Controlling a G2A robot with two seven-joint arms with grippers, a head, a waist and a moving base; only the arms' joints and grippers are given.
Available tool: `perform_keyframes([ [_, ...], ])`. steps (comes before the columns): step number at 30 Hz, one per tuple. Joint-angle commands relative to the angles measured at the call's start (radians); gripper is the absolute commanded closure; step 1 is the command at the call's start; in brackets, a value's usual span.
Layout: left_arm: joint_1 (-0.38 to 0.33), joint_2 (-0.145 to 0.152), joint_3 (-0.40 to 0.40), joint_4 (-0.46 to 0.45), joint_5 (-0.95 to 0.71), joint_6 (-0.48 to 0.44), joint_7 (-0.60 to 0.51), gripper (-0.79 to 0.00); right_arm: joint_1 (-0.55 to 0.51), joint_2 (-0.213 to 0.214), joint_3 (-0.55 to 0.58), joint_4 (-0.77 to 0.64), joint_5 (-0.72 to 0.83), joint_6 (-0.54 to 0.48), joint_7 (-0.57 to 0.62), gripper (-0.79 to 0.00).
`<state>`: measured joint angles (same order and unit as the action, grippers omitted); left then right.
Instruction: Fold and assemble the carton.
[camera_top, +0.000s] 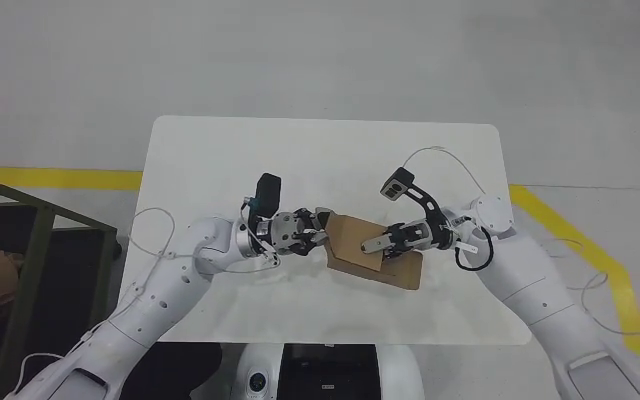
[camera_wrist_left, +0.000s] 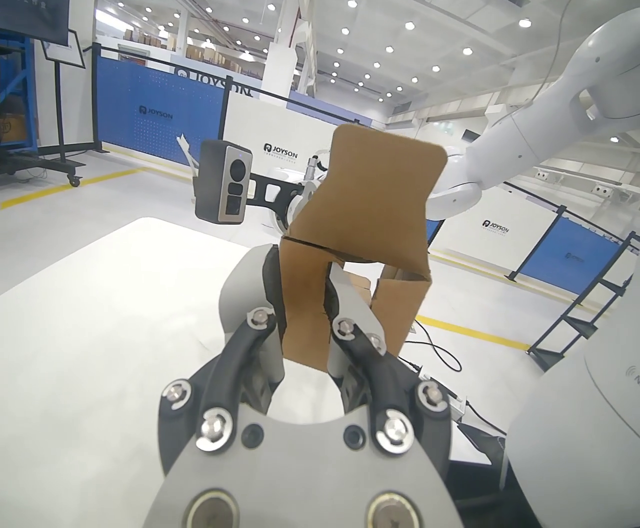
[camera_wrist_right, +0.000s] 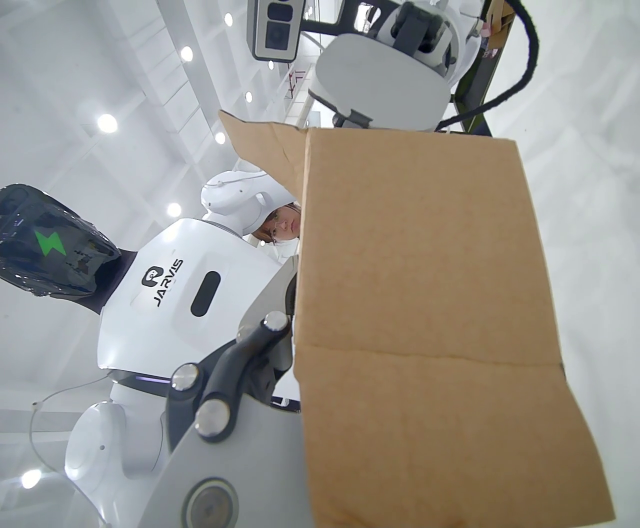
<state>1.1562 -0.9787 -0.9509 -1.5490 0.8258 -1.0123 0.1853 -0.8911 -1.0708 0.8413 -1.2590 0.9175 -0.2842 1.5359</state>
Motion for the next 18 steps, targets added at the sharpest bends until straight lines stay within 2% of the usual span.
perform_keyframes([
  [1, -0.008, -0.004, 0.008, 0.002, -0.002, 0.0, -0.004, -0.212, 0.0, 0.0, 0.0, 0.0, 0.0, 0.0, 0.0, 0.0],
  [10, -0.04, -0.017, 0.025, 0.022, -0.009, 0.0, -0.006, -0.215, -0.002, 0.002, 0.005, 0.001, 0.0, 0.0, 0.0, 0.0],
  [18, 0.006, -0.001, -0.048, 0.013, -0.011, 0.0, 0.011, -0.219, -0.008, 0.005, 0.012, 0.002, -0.003, 0.0, 0.0, 0.0],
])
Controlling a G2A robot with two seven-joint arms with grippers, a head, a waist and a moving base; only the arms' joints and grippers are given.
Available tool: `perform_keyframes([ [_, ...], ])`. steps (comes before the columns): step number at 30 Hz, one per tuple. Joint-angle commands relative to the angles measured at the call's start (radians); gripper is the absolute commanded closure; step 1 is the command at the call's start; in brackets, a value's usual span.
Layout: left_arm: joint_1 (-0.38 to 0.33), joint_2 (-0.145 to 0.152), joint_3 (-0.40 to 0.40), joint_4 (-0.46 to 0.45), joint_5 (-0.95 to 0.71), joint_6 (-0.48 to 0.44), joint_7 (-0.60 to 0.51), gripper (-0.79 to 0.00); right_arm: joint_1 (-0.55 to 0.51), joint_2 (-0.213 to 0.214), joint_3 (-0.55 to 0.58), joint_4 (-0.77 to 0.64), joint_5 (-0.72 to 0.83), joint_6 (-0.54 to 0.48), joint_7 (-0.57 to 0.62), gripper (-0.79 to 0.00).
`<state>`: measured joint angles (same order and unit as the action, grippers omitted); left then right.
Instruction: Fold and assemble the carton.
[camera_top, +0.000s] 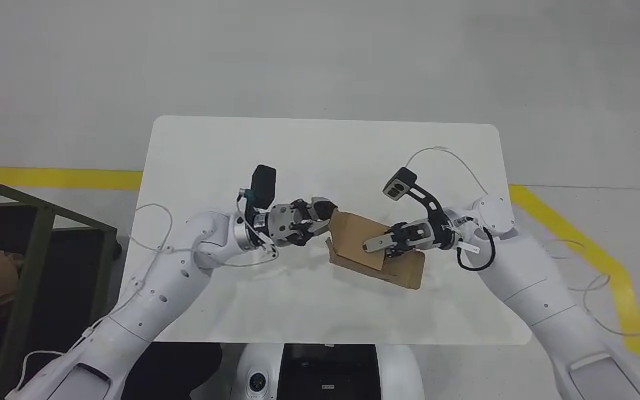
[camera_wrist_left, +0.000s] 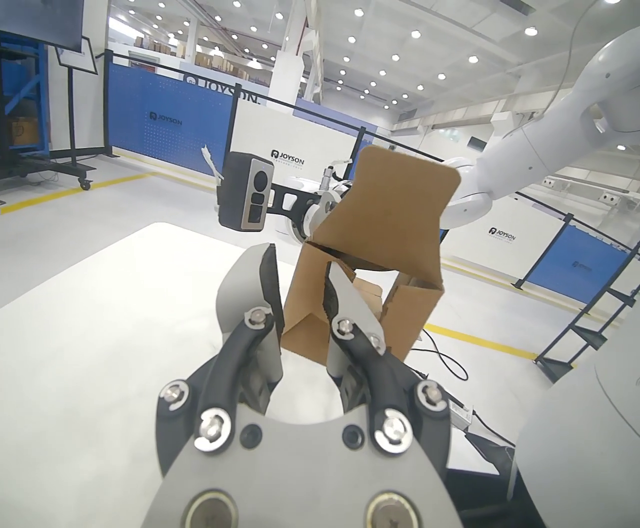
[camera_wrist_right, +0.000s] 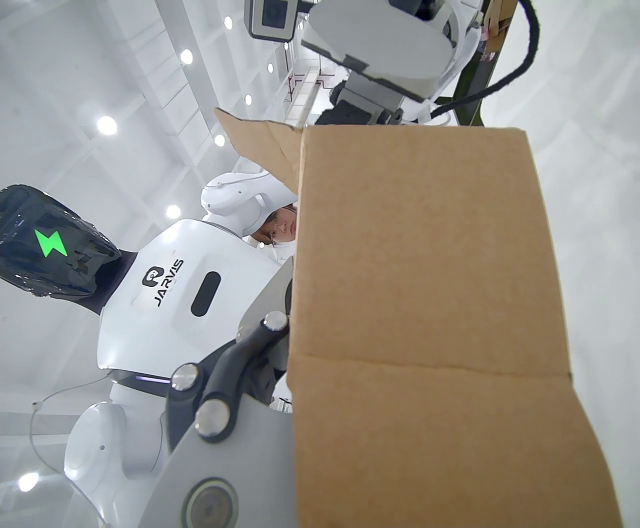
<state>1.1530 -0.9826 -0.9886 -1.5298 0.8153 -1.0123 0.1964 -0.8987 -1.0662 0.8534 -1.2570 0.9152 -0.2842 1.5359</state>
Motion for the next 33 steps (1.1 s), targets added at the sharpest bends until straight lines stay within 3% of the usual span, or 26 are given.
perform_keyframes([
  [1, 0.019, 0.006, -0.02, -0.012, -0.002, 0.0, 0.0, -0.222, -0.001, 0.0, 0.001, -0.001, 0.001, 0.0, 0.0, 0.0],
  [7, 0.072, 0.024, -0.073, -0.07, -0.056, 0.0, 0.017, -0.231, 0.0, -0.001, -0.006, 0.011, -0.031, 0.0, 0.0, 0.0],
  [13, 0.076, 0.047, -0.088, -0.113, -0.182, 0.0, -0.066, -0.271, 0.006, -0.001, -0.007, 0.026, -0.085, 0.0, 0.0, 0.0],
  [14, 0.076, 0.052, -0.086, -0.109, -0.223, 0.0, -0.104, -0.296, 0.007, -0.001, -0.005, 0.028, -0.096, -0.002, -0.002, 0.0],
  [16, 0.068, 0.065, -0.083, -0.114, -0.34, 0.0, -0.186, -0.489, 0.006, -0.001, -0.001, 0.028, -0.111, -0.006, -0.006, 0.0],
  [20, 0.057, 0.098, -0.09, -0.116, -0.582, 0.0, -0.416, -0.785, 0.005, -0.001, 0.007, 0.026, -0.142, -0.013, -0.013, 0.0],
  [22, 0.051, 0.117, -0.069, -0.121, -0.757, 0.03, -0.583, -0.785, 0.007, 0.0, 0.01, 0.026, -0.165, -0.018, -0.018, 0.0],
  [27, 0.0, 0.16, -0.063, -0.152, -1.199, 0.233, -1.018, -0.785, 0.007, -0.001, 0.014, 0.024, -0.189, -0.024, -0.024, 0.0],
  [29, -0.014, 0.167, -0.071, -0.137, -1.341, 0.301, -1.135, -0.785, 0.007, -0.001, 0.016, 0.023, -0.195, -0.025, -0.025, 0.0],
  [33, -0.045, 0.172, -0.06, -0.107, -1.459, 0.436, -1.328, -0.785, 0.004, -0.001, 0.018, 0.021, -0.202, -0.026, -0.026, 0.0],
])
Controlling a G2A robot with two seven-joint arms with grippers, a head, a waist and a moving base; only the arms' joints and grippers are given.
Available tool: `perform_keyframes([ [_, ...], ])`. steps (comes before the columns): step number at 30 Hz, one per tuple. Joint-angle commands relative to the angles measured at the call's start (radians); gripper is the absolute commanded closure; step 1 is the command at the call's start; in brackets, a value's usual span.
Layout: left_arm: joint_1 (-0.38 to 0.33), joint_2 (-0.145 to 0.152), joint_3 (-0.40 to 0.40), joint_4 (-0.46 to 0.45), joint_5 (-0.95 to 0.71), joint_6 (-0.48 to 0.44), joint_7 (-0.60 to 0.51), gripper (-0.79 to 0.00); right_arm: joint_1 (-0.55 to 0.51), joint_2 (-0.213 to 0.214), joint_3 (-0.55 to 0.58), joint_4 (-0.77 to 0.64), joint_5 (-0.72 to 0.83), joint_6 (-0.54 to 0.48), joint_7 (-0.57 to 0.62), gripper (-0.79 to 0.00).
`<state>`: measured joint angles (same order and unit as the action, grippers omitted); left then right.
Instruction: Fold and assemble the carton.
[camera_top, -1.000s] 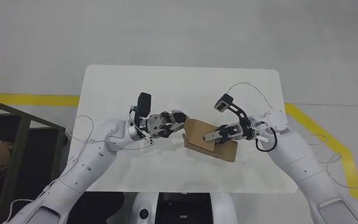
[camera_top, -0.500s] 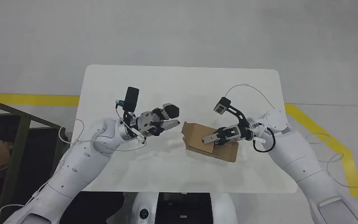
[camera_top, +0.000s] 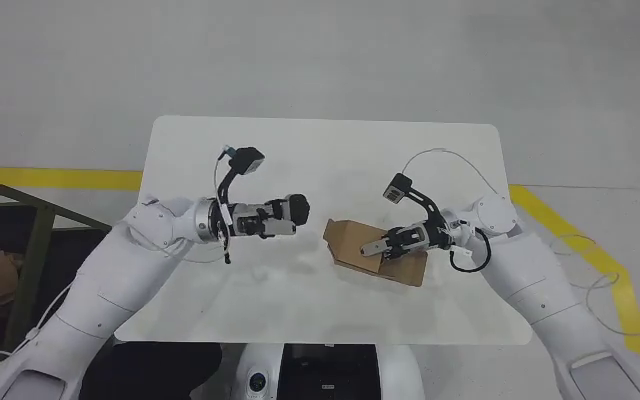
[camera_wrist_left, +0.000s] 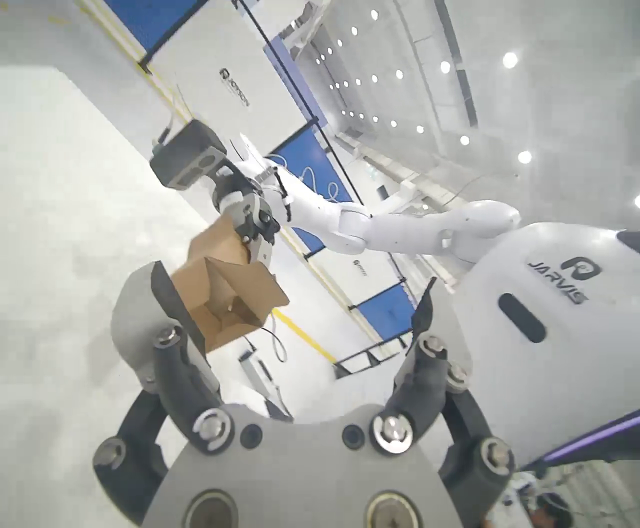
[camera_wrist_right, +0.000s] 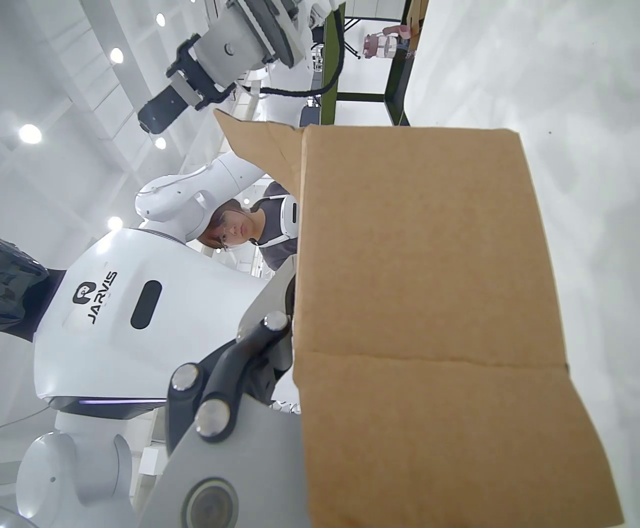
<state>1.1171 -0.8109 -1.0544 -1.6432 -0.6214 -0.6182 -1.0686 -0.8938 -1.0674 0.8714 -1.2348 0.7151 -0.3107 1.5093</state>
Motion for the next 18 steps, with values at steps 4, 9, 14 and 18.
perform_keyframes([
  [4, -0.051, -0.004, 0.033, 0.019, -0.007, 0.141, -0.177, -0.785, -0.003, 0.0, 0.003, -0.003, -0.008, 0.002, 0.002, 0.0],
  [9, -0.101, -0.017, 0.074, 0.017, 0.073, 0.183, -0.218, -0.785, -0.006, 0.001, 0.008, -0.007, -0.013, 0.003, 0.003, 0.0],
  [14, -0.147, -0.038, 0.119, 0.024, 0.106, 0.193, -0.205, -0.785, -0.008, 0.0, 0.009, -0.012, -0.019, 0.005, 0.005, 0.0],
  [18, -0.183, -0.057, 0.157, 0.049, 0.131, 0.202, -0.179, -0.785, -0.009, -0.001, 0.009, -0.014, -0.018, 0.005, 0.005, 0.0],
])
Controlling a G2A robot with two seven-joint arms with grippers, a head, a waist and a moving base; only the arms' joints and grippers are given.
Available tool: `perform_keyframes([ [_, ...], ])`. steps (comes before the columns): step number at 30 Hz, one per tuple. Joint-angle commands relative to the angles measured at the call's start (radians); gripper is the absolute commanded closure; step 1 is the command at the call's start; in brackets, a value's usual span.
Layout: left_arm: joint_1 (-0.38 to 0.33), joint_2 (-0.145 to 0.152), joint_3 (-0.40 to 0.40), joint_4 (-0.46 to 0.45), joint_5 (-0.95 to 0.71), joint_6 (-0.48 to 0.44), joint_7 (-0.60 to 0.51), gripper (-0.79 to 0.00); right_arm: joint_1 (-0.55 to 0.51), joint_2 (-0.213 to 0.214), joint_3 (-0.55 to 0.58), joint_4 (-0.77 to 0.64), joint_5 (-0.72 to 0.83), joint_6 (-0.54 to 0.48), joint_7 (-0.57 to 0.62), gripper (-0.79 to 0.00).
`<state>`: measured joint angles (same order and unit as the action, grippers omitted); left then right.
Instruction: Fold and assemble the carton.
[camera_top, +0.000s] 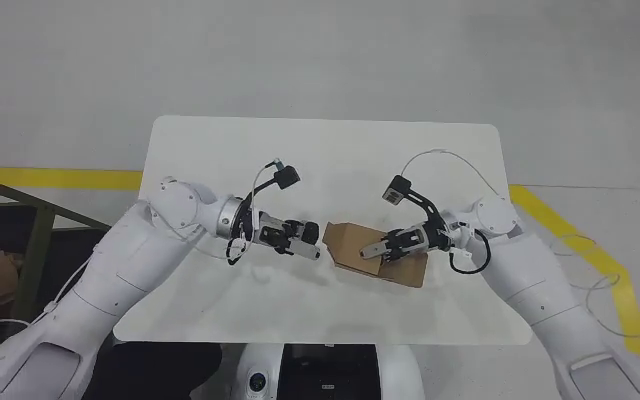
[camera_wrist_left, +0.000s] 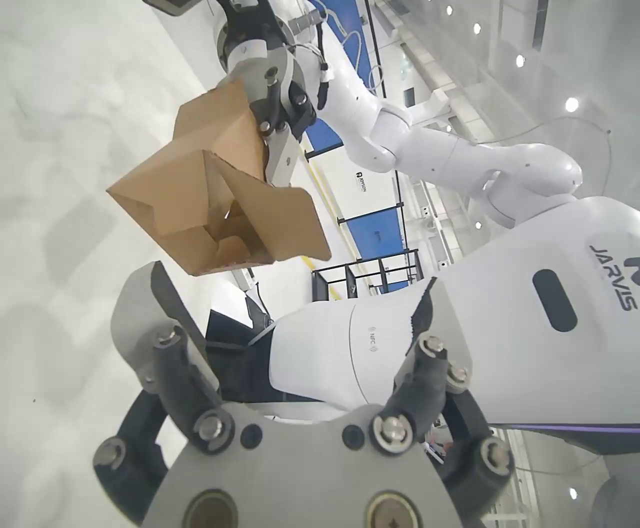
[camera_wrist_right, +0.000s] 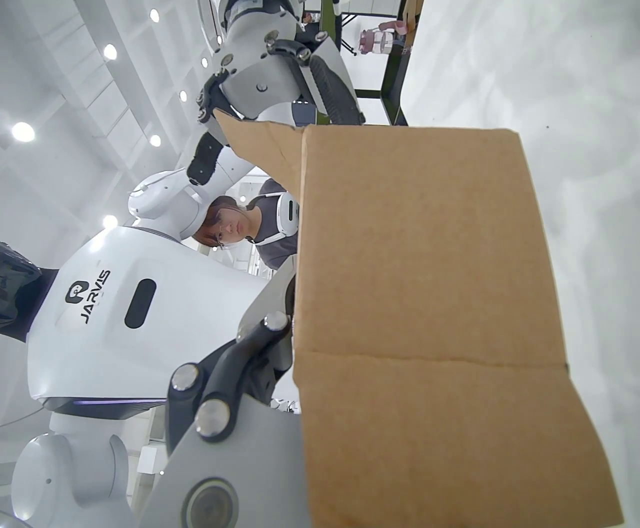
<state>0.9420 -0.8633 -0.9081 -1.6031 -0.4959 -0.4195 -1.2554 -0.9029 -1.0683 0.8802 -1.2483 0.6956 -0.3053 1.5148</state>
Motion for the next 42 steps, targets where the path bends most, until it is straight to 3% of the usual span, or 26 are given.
perform_keyframes([
  [1, -0.017, -0.01, 0.02, 0.019, 0.013, 0.006, 0.016, -0.785, 0.0, -0.001, 0.0, -0.001, 0.001, 0.0, 0.0, 0.0],
  [8, -0.062, -0.042, 0.082, 0.075, 0.081, 0.023, 0.072, -0.785, -0.001, -0.002, 0.002, -0.006, -0.001, 0.0, 0.0, 0.0],
  [15, -0.071, -0.053, 0.078, 0.108, 0.099, 0.002, 0.113, -0.785, -0.005, -0.003, 0.004, -0.007, 0.002, 0.002, 0.002, 0.0],
  [42, 0.109, -0.007, -0.096, 0.061, 0.168, 0.029, 0.148, -0.785, -0.001, -0.009, 0.01, -0.024, 0.017, 0.003, 0.003, 0.0],
])
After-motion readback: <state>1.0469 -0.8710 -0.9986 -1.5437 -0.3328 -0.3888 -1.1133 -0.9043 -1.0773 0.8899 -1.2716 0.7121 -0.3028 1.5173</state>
